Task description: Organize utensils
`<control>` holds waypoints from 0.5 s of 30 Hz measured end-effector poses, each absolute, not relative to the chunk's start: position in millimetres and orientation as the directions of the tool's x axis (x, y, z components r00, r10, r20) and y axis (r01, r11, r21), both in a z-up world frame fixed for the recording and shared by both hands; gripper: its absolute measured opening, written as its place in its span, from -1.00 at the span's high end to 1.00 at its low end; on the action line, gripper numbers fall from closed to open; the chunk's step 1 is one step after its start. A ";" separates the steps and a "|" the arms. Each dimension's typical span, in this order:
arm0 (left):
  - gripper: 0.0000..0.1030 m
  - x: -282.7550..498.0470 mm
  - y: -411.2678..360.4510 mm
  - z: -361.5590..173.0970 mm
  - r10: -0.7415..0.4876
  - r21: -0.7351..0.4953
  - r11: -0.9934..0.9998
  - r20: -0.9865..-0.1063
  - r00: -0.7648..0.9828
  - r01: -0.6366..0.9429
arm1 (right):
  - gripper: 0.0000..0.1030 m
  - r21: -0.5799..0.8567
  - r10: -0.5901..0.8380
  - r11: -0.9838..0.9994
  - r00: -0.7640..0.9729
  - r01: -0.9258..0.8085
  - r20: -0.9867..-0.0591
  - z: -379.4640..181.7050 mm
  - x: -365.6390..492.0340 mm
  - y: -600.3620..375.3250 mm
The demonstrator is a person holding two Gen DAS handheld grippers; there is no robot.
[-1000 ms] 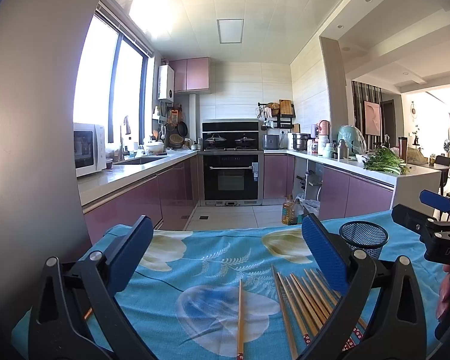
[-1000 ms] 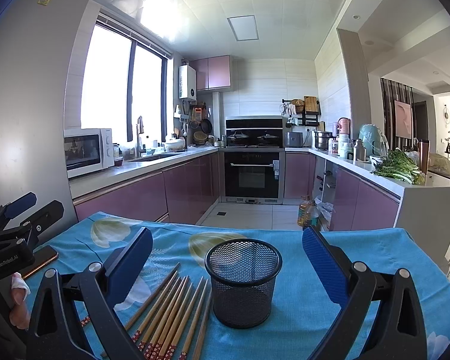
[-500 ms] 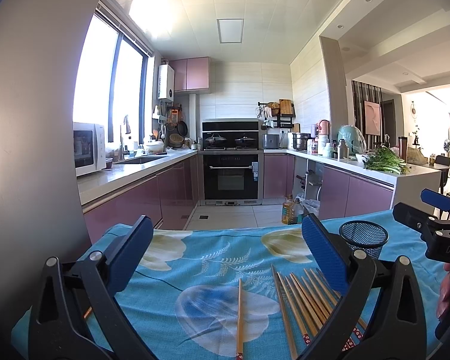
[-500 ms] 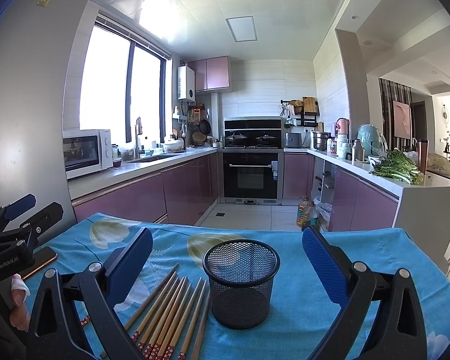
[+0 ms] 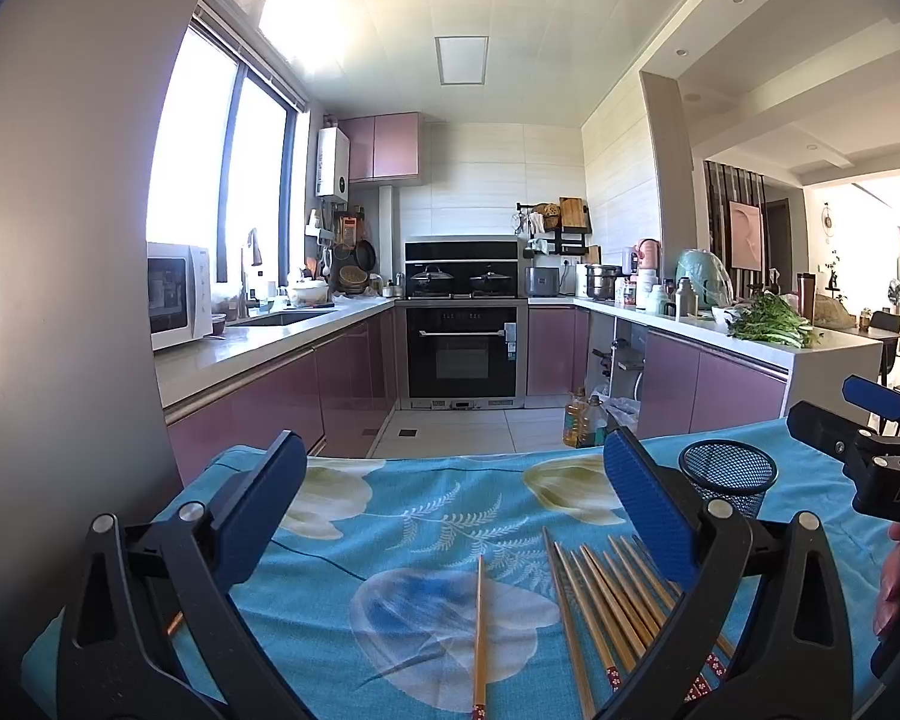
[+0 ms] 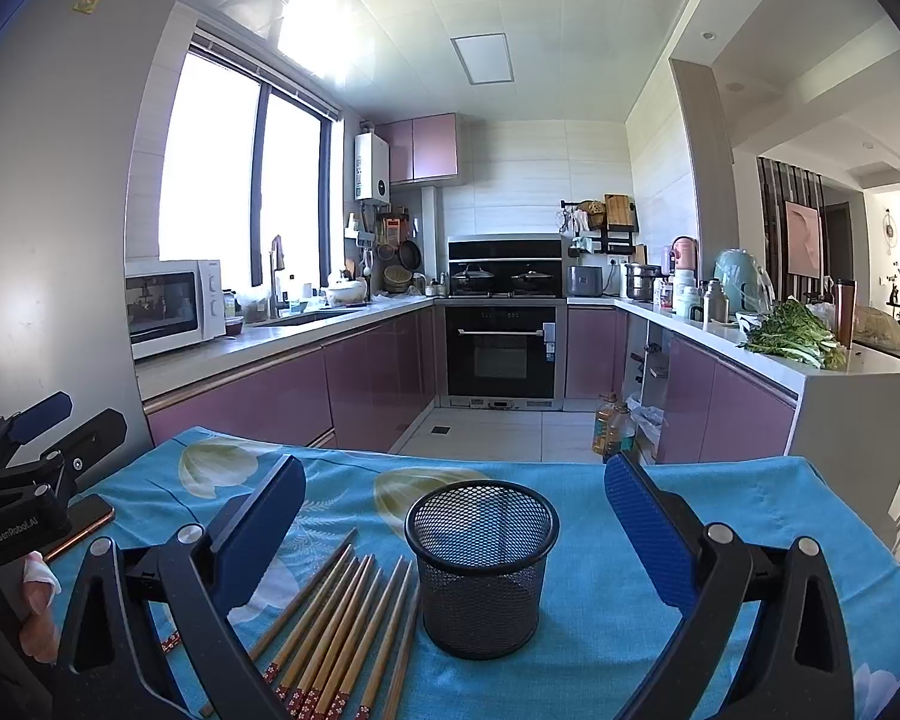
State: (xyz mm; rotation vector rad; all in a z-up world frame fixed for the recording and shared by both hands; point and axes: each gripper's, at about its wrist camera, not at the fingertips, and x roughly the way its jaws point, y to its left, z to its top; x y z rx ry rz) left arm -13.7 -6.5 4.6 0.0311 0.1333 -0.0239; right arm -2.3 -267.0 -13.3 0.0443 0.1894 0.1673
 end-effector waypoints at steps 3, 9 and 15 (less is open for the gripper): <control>-0.90 -13.9 -6.6 4.5 -0.022 0.031 0.999 -0.133 0.991 0.026 | -0.88 0.061 0.170 0.985 0.968 -0.162 -0.184 -13.5 -2.4 -267.4; -0.90 -13.7 -7.0 3.9 -0.022 0.031 0.999 -0.133 0.991 0.027 | -0.88 0.061 0.170 0.985 0.968 -0.161 -0.183 -13.4 -2.7 -266.9; -0.90 -14.0 -7.7 3.9 -0.021 0.032 0.999 -0.133 0.991 0.025 | -0.88 0.060 0.168 0.985 0.969 -0.160 -0.182 -14.1 -2.3 -268.0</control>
